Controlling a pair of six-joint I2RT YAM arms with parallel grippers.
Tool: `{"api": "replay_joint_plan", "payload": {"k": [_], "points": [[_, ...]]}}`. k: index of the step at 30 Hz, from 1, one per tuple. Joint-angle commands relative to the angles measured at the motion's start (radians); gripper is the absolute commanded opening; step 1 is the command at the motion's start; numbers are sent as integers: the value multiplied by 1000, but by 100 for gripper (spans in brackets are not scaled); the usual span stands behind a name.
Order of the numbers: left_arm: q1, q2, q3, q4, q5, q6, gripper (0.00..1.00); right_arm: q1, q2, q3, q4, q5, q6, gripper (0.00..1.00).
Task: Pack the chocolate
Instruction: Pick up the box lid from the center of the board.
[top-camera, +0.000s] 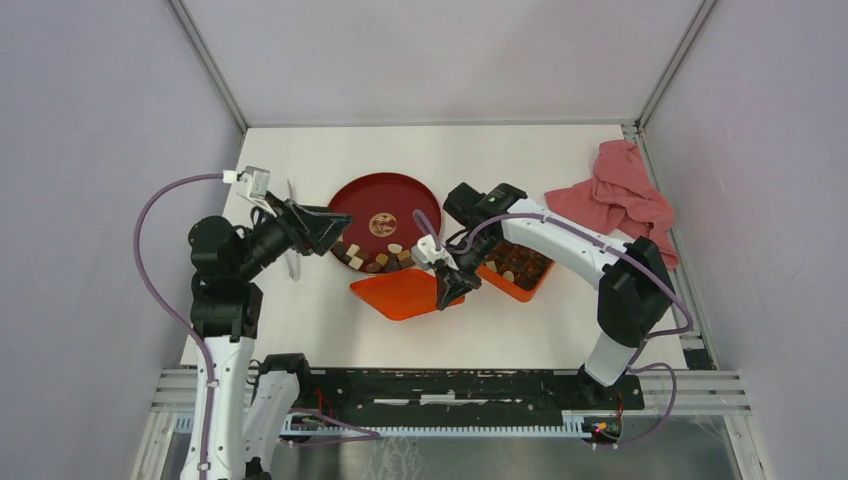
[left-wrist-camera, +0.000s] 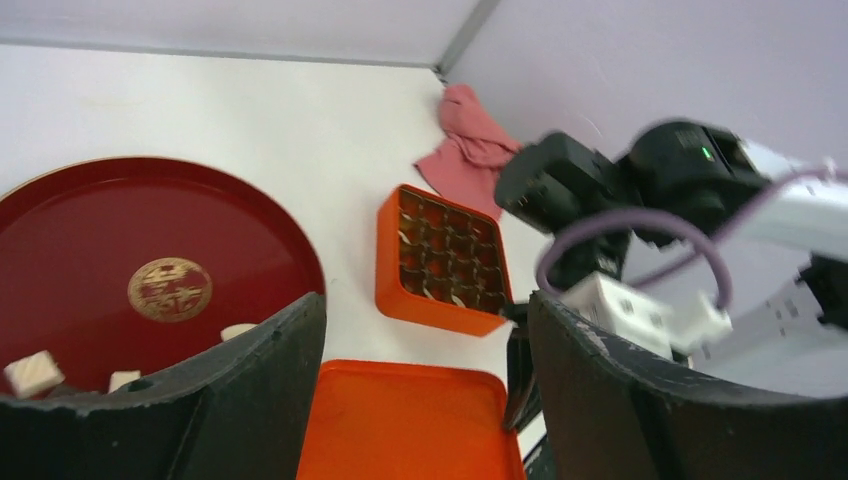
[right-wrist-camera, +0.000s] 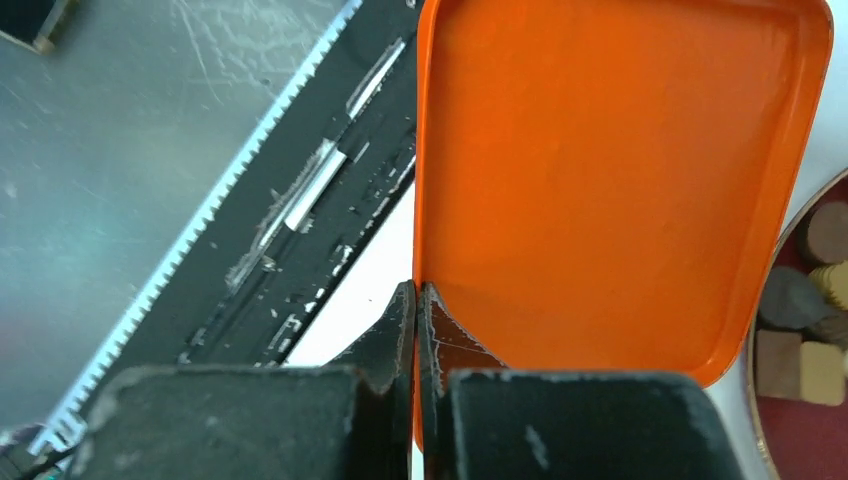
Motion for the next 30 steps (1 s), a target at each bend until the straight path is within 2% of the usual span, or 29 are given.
{"api": "replay_joint_plan", "payload": {"k": [1,4,6,10,15,17,21,24,30], "points": [[-36,-13,-68,307,215,55,81,-80,-38,-10,-93,-215,24,0],[-96,13,-72,296,311,201,84,-131,-51,-10,-91,-257,63,0],[-137,43,-56,232,353,313,85,-163,-65,-9,-79,-270,96,0],[-209,138,20,38,434,555,85,-218,-93,-37,-67,-295,136,0],[-275,260,79,-202,494,777,84,-261,-140,-90,-46,-304,157,0],[-305,278,78,-257,459,866,84,-279,-165,-110,-20,-308,185,0],[-370,289,49,-263,344,988,84,-292,-205,-142,49,-316,260,0],[-438,294,36,-230,201,1047,86,-291,-209,-149,64,-316,275,0],[-558,345,35,-174,55,1131,91,-291,-191,-127,40,-322,256,0]]}}
